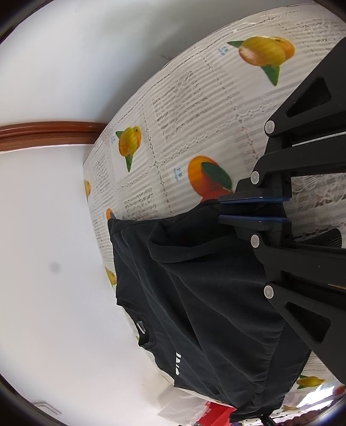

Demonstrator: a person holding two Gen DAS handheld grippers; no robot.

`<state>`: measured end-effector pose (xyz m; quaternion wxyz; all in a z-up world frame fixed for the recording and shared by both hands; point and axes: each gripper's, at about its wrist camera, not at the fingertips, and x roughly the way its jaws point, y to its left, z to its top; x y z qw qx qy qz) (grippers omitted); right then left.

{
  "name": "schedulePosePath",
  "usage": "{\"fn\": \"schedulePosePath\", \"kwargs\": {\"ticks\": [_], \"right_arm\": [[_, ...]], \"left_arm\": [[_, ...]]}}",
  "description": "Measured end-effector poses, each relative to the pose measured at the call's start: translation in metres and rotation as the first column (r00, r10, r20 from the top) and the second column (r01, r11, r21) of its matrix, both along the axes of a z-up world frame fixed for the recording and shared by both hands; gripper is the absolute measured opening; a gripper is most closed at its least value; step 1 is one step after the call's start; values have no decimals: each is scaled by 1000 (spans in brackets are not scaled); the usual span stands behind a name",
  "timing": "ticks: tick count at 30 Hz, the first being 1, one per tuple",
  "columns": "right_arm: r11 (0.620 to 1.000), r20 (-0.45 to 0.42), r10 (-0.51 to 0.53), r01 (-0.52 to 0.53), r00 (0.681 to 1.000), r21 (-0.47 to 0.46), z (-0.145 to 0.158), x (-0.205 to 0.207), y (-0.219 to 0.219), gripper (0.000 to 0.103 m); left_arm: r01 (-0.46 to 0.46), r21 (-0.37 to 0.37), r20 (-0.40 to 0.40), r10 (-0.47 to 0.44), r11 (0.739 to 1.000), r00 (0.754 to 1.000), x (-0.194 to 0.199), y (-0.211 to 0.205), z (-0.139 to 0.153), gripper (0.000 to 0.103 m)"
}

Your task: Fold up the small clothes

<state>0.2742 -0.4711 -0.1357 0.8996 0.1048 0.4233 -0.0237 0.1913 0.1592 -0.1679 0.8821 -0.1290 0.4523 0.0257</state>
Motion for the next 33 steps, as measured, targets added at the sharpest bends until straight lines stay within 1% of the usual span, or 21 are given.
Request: {"fn": "schedulePosePath", "kwargs": {"ticks": [9, 14, 18, 23, 27, 29, 31, 33], "right_arm": [[1000, -8, -14, 14, 1000, 1, 2, -39, -4, 7], [999, -8, -10, 9, 1000, -41, 5, -66, -2, 7], [998, -6, -8, 7, 1000, -57, 6, -87, -1, 7], [997, 3, -23, 23, 1000, -76, 3, -110, -1, 8], [997, 12, -40, 41, 999, -58, 10, -130, -3, 10], [998, 27, -44, 45, 999, -48, 14, -142, -4, 10], [999, 23, -33, 34, 999, -25, 17, -150, -5, 11], [1000, 18, -19, 19, 1000, 1, 19, -157, -2, 19]], "left_arm": [[9, 30, -15, -9, 1000, 1000, -41, -14, 3, 12], [13, 35, -16, -13, 999, 1000, -70, -20, 5, 12], [6, 29, -24, -5, 1000, 1000, -91, -23, 5, 12], [15, 70, -19, -13, 997, 1000, -107, -31, 7, 14], [14, 88, 0, -14, 996, 1000, -120, -33, 16, 18], [20, 67, 19, -21, 998, 1000, -128, -31, 21, 20], [28, 35, 32, -29, 999, 999, -136, -28, 25, 25], [43, 5, 45, -43, 999, 998, -141, -27, 27, 32]]}}
